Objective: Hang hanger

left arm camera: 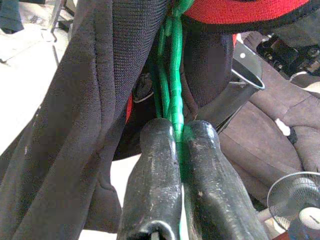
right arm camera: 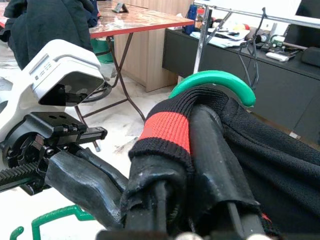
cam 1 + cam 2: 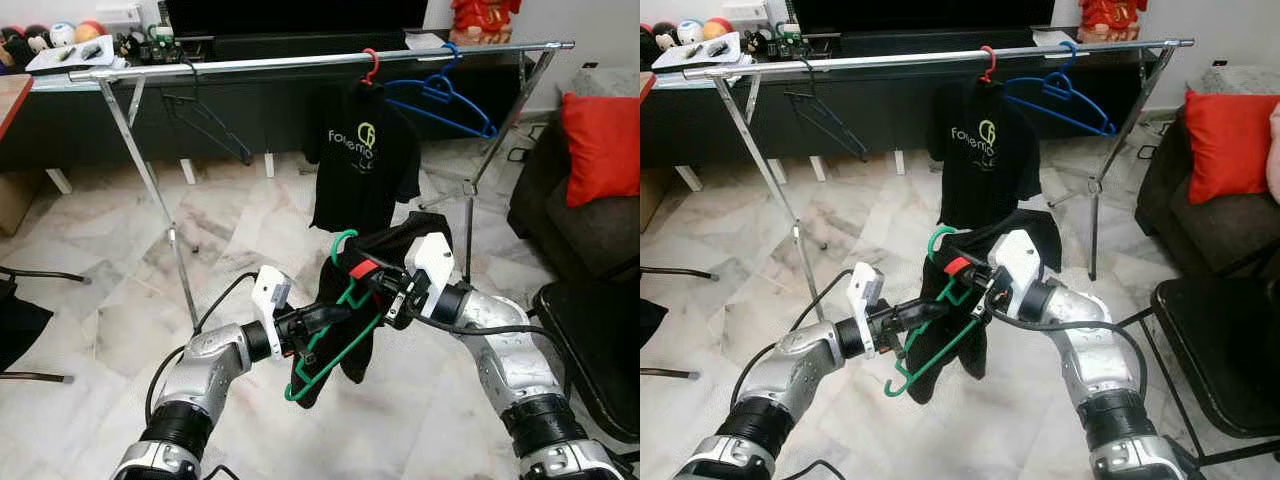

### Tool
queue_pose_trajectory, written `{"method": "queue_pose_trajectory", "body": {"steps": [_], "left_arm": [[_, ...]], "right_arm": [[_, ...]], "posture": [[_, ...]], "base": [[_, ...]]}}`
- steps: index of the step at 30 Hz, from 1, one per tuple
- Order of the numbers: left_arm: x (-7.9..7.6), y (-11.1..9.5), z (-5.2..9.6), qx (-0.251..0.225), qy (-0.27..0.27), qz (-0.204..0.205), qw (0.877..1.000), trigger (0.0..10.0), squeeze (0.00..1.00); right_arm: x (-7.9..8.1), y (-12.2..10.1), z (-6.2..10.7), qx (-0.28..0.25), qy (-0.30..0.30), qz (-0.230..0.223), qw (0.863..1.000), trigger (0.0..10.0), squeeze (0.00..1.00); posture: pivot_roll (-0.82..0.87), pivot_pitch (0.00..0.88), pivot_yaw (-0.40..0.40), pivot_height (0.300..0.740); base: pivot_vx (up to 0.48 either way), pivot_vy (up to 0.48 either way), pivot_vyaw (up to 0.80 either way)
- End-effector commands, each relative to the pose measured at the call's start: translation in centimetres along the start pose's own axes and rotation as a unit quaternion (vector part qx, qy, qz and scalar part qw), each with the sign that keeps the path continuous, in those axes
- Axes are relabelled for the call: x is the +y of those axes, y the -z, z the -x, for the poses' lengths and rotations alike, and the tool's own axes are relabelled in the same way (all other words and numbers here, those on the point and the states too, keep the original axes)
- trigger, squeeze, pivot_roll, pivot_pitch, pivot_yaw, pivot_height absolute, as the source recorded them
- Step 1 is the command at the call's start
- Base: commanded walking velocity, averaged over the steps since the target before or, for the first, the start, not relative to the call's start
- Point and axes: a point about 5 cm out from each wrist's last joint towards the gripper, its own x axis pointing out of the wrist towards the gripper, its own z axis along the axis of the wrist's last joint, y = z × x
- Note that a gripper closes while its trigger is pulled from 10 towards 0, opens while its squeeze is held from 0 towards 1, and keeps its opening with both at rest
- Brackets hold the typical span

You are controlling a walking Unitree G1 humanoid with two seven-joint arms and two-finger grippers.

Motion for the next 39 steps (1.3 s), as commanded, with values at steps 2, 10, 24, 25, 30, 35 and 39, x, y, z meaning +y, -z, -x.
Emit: {"method": "queue_pose_trajectory", "body": {"steps": [2,10,24,25,30,35,39], "left_arm": [[-0.3,-1.0,-0.5,-0.017,0.012,-0.015,1.000,10.0,0.00],[-0.3,-1.1,-0.5,-0.018,0.010,-0.015,1.000,10.0,0.00],[-0.4,-1.0,-0.5,-0.019,0.010,-0.014,1.000,10.0,0.00],[-0.4,-1.0,-0.5,-0.019,0.009,-0.014,1.000,10.0,0.00],[-0.3,-0.9,-0.5,-0.018,0.007,-0.013,1.000,10.0,0.00],[-0.3,-0.8,-0.5,-0.020,0.003,-0.011,1.000,10.0,0.00],[-0.2,-0.9,-0.7,-0.026,-0.003,-0.012,1.000,10.0,0.00]], "right_arm": [[0.5,-0.5,-0.5,-0.007,-0.017,0.011,1.000,10.0,1.00],[-0.2,-0.6,-0.5,0.005,0.013,0.021,1.000,10.0,1.00],[-1.8,-0.8,-0.7,0.032,0.086,0.048,0.995,10.0,1.00],[-1.6,-0.9,-0.8,0.034,0.082,0.055,0.995,10.0,1.00],[-1.0,-1.3,-1.1,0.037,0.060,0.072,0.995,10.0,1.00],[0.4,-1.5,-1.2,0.035,0.012,0.081,0.996,10.0,1.00],[1.4,-1.3,-0.9,0.049,-0.018,0.100,0.994,10.0,1.00]], "posture": [[0.02,0.146,-0.014,0.740],[0.02,0.152,-0.013,0.740],[0.01,0.158,-0.015,0.740],[0.01,0.158,-0.015,0.740],[0.01,0.156,-0.015,0.740],[0.00,0.153,-0.017,0.740],[0.00,0.150,-0.020,0.740]], "base": [[0.000,0.000,0.00],[0.000,0.000,0.00],[0.000,0.000,0.00],[0.000,0.000,0.00],[0.000,0.000,0.00],[0.000,0.000,0.00],[0.000,0.000,0.00]]}}
